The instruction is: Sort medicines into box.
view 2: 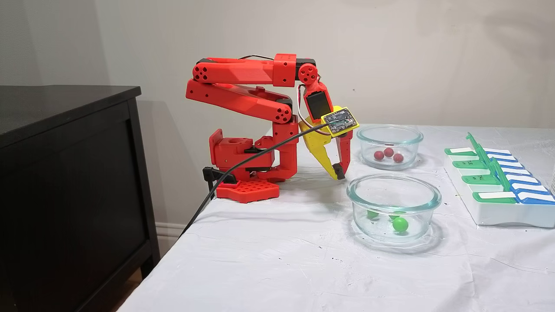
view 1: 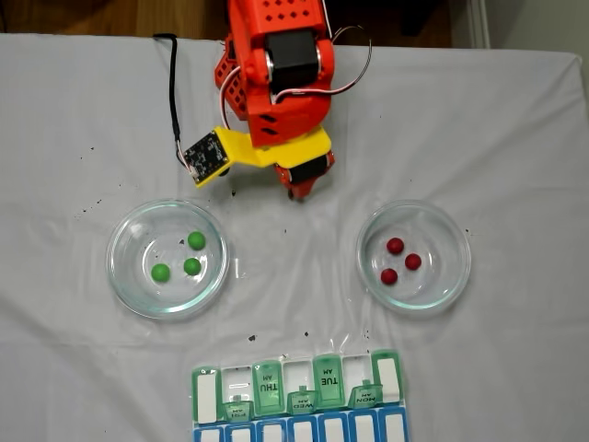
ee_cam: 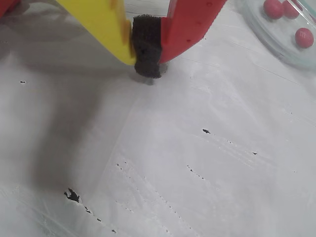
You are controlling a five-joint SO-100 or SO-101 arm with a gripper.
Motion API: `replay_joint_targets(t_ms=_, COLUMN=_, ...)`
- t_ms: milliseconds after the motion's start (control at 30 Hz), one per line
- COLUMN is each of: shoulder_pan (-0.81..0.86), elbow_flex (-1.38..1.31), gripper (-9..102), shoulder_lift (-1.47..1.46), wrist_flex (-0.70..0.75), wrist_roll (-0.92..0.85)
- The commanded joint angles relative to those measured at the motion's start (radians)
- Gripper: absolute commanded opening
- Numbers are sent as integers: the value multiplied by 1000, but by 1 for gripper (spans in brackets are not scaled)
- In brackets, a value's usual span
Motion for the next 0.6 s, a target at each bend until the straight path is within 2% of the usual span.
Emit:
replay_joint_targets(t_ms=0, shoulder_pan=8, elbow_flex=-12, gripper=0, shoulder_lift=25, wrist_flex=-12, wrist_roll=11)
replay_joint_targets(t_ms=300, shoulder_pan=8, elbow_flex=-12, gripper=0, shoulder_lift=25, wrist_flex=-12, wrist_roll=11)
replay_joint_targets(t_ms=433, shoulder_pan=-61, elbow_flex=-15, gripper=0, shoulder_lift=25, wrist_flex=-2, wrist_roll=-155)
replay_joint_targets(t_ms=567, shoulder_pan=-89, elbow_flex=-32, gripper=0, shoulder_lift=25, wrist_flex=-23, wrist_roll=-104)
